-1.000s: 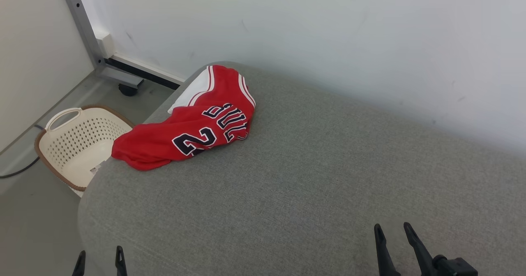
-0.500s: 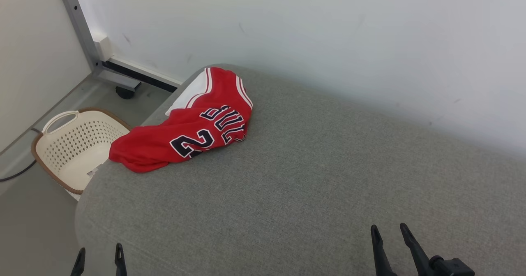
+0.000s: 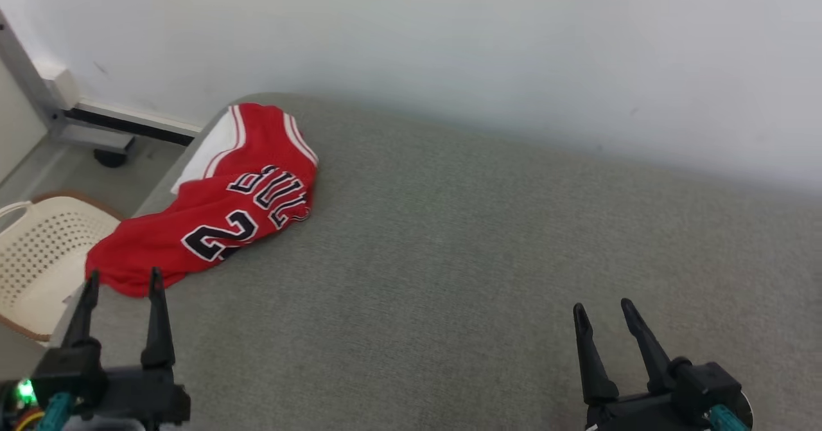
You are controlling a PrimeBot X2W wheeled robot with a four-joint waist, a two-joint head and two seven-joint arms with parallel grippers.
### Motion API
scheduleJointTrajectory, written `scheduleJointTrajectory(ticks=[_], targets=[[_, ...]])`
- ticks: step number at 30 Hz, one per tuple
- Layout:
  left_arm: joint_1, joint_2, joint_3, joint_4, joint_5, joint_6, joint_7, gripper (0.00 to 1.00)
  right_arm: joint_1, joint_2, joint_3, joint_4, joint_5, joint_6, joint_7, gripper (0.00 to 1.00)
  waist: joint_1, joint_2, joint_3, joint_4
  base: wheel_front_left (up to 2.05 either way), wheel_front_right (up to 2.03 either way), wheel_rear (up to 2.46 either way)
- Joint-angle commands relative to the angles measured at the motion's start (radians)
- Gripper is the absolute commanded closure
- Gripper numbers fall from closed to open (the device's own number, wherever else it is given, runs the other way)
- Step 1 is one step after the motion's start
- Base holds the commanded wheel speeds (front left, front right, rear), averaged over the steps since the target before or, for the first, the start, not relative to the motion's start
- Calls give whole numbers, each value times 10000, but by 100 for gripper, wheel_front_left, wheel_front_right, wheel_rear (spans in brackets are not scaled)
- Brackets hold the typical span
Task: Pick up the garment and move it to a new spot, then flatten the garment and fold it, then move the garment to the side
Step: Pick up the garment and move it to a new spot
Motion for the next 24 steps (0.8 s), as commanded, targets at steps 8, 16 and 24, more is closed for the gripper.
scheduleJointTrajectory(ticks=[8,16,24], targets=[[-2447,708,301,574,-609,-59,608,0,-858,-10,11,-349,116,-24,-4,0,0,0,2393,-2576,0,0,0],[-4055,1573,474,1444,-1046,-158,2123,0,-1427,-7,8,-442,304,-24,-4,0,0,0,3213,-3534,0,0,0],[-4932,2164,656,2258,-1318,-82,3015,0,-1821,-4,126,-447,389,-24,-4,0,0,0,3696,-4309,0,0,0]])
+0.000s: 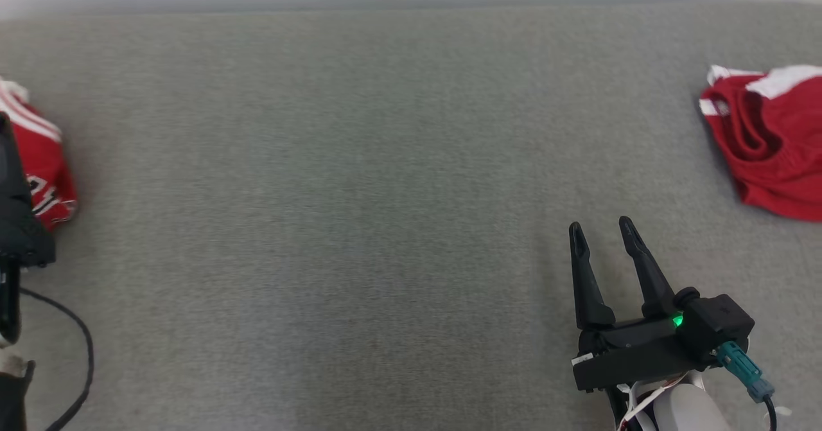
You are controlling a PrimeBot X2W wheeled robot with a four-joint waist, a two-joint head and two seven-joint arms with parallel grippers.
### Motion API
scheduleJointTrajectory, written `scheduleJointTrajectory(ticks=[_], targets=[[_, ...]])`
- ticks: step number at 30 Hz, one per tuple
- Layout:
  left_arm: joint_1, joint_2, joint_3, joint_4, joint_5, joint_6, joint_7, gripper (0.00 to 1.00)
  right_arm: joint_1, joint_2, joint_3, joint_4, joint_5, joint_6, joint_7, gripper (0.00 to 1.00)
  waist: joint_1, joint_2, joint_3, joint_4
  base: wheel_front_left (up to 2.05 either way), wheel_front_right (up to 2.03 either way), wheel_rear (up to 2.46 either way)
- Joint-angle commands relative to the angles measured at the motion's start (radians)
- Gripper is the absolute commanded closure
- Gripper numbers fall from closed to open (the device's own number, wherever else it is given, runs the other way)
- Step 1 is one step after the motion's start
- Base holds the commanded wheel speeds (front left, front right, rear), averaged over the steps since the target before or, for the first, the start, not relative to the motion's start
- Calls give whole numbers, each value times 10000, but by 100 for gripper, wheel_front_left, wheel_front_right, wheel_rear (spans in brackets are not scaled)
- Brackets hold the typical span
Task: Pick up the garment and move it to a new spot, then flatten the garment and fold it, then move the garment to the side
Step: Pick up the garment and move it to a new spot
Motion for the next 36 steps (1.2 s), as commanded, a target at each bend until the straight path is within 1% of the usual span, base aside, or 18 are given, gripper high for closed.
scheduleJointTrajectory(ticks=[1,4,5,11,15,18,23,24,25,26,27,28,32,33,36], targets=[[-179,145,57,171,-100,75,173,0,-150,6,18,-28,73,-24,-4,0,-1,-3,782,-856,0,0,0],[-365,386,178,609,-195,119,559,0,-201,9,76,-38,80,-24,-4,0,-1,-3,865,-1006,0,0,0],[-474,541,212,819,-206,114,653,0,-198,9,80,-39,81,-24,-4,0,-1,-3,896,-1047,0,0,0],[-849,1030,190,2233,-139,220,1447,0,-275,9,136,10,92,-24,-4,0,-1,-3,915,-1188,0,0,0],[-1001,1163,99,3000,-75,340,2111,0,-315,8,165,43,118,-24,-4,0,-1,-3,896,-1253,0,0,0],[-1065,1169,139,3555,-175,616,2900,0,-322,6,192,28,105,-24,-4,0,-1,-3,898,-1285,0,0,0],[-1032,998,278,4061,-329,1305,3959,0,-267,6,176,51,55,-24,-4,0,-1,-3,886,-1260,0,0,0],[-1007,989,285,4105,-334,1389,4088,17,-271,6,190,52,53,-24,-4,0,-1,-3,887,-1252,0,0,0],[-993,971,285,4135,-346,1456,4193,73,-286,8,201,49,59,-24,-4,0,-1,-3,893,-1244,0,0,0],[-992,963,261,4124,-348,1477,4236,95,-305,5,203,46,62,-24,-4,0,-1,-3,903,-1233,0,0,0],[-991,960,245,4092,-362,1479,4247,100,-327,5,207,49,63,-24,-4,0,-1,-3,906,-1222,0,0,0],[-978,950,216,4067,-380,1446,4252,100,-349,6,208,54,58,-24,-4,0,-1,-3,907,-1205,0,0,0],[-1070,913,160,3529,-385,1316,3395,100,-291,5,145,79,7,-24,-4,0,-1,-3,833,-1069,0,0,0],[-1070,913,160,3529,-385,1316,3395,100,-291,5,145,79,7,-24,-4,0,-1,-3,833,-1069,0,0,0],[-1278,874,57,3008,-346,1199,2546,100,-137,6,135,114,-29,-24,-4,0,-1,-3,663,-894,0,0,0]])
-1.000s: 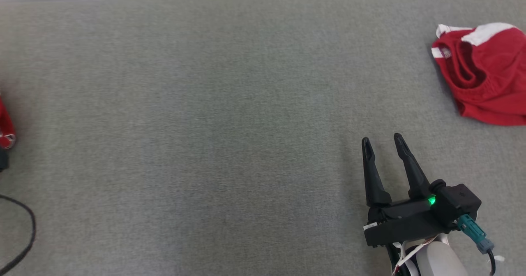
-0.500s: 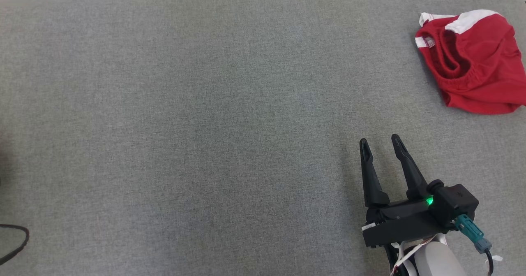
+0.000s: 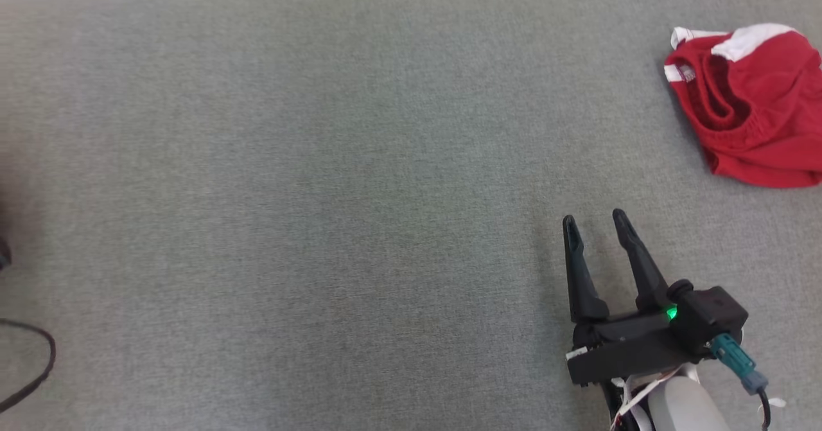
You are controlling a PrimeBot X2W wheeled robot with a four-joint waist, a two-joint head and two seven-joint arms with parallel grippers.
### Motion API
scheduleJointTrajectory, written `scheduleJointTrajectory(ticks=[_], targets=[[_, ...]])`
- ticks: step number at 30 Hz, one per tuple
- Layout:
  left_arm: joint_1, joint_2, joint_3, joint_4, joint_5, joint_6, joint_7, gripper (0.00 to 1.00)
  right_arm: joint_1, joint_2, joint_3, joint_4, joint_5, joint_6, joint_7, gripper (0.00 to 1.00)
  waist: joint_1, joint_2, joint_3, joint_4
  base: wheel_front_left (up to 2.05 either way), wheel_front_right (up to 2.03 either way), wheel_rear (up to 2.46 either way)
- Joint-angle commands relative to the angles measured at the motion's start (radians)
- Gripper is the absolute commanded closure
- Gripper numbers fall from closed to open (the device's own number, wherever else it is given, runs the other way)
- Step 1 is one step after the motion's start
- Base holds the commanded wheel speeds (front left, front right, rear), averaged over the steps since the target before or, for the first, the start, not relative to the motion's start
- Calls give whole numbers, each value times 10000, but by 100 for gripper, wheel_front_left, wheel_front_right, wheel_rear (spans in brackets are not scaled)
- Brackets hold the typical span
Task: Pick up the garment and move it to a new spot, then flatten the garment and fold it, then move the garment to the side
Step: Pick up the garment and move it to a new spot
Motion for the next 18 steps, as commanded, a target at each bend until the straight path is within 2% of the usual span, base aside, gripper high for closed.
scheduleJointTrajectory(ticks=[1,5,10,15,18], targets=[[-157,-3,-16,-183,18,-71,-254,100,140,10,1,11,-65,-24,-4,0,0,0,-186,157,0,0,0],[-401,-65,-244,-1045,71,-310,-1066,100,240,7,67,76,-56,-24,-4,0,0,0,-535,357,0,0,0],[-777,-407,-215,-2353,-497,-720,-1751,100,370,7,117,155,-44,-24,-4,0,0,0,-931,508,0,0,0],[-1215,-479,-789,-3920,-361,-942,-1537,100,494,3,186,212,63,-24,-5,0,0,0,-1280,423,0,0,0],[-1445,-709,-1124,-4830,-466,-996,-1263,100,574,5,211,247,174,-24,-4,0,0,0,-1444,254,0,0,0]])
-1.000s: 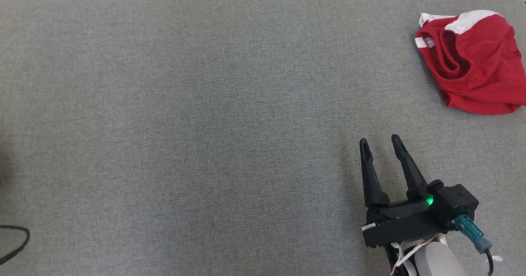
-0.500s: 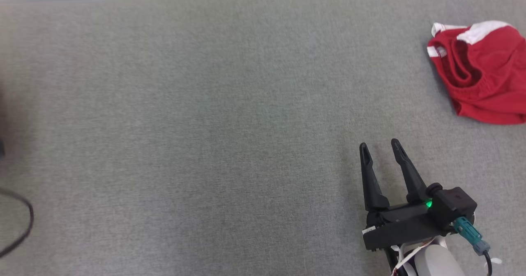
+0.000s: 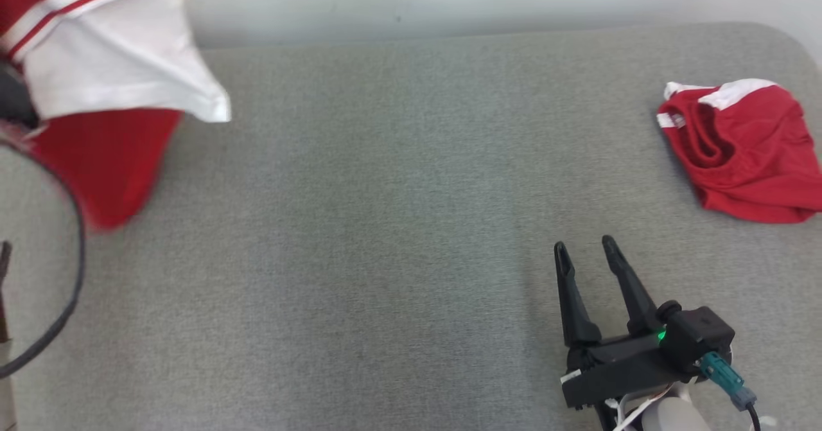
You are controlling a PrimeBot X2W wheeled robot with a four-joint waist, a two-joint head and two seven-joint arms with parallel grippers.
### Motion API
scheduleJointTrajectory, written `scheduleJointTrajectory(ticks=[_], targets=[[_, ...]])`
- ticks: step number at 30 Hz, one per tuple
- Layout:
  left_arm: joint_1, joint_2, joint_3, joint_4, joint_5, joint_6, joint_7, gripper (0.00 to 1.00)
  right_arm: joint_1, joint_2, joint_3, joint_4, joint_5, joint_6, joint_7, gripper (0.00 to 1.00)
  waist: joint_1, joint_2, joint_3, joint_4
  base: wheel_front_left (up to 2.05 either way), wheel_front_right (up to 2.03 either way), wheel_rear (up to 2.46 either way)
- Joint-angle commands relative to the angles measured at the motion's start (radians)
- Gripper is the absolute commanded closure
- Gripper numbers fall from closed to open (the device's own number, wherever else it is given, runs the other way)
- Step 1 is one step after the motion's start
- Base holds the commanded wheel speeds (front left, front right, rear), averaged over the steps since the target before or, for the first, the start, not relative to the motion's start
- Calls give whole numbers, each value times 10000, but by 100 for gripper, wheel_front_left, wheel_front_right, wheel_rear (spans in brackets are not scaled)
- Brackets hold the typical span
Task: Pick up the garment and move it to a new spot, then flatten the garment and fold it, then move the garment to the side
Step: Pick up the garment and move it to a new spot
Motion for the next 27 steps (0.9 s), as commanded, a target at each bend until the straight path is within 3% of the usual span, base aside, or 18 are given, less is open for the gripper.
scheduleJointTrajectory(ticks=[1,9,13,21,27], targets=[[-155,-78,-132,-319,88,-39,84,100,143,-1,47,28,74,-24,-4,0,2,0,-183,-211,0,0,0],[-391,-962,-913,-1954,-388,-42,766,100,289,-1,129,117,427,-24,-5,0,2,0,-477,-975,0,0,0],[-193,-1721,-1466,-2340,-691,-25,963,100,328,2,90,157,536,-24,-4,0,2,0,-460,-1402,0,0,0],[1245,-2602,-2385,-1900,-1029,-84,704,100,433,-2,151,273,509,-24,-4,0,2,0,-454,-1768,0,0,0],[2602,-2949,-2936,-942,-1420,-155,260,100,446,-1,193,340,367,-24,-4,0,2,0,-476,-1819,0,0,0]])
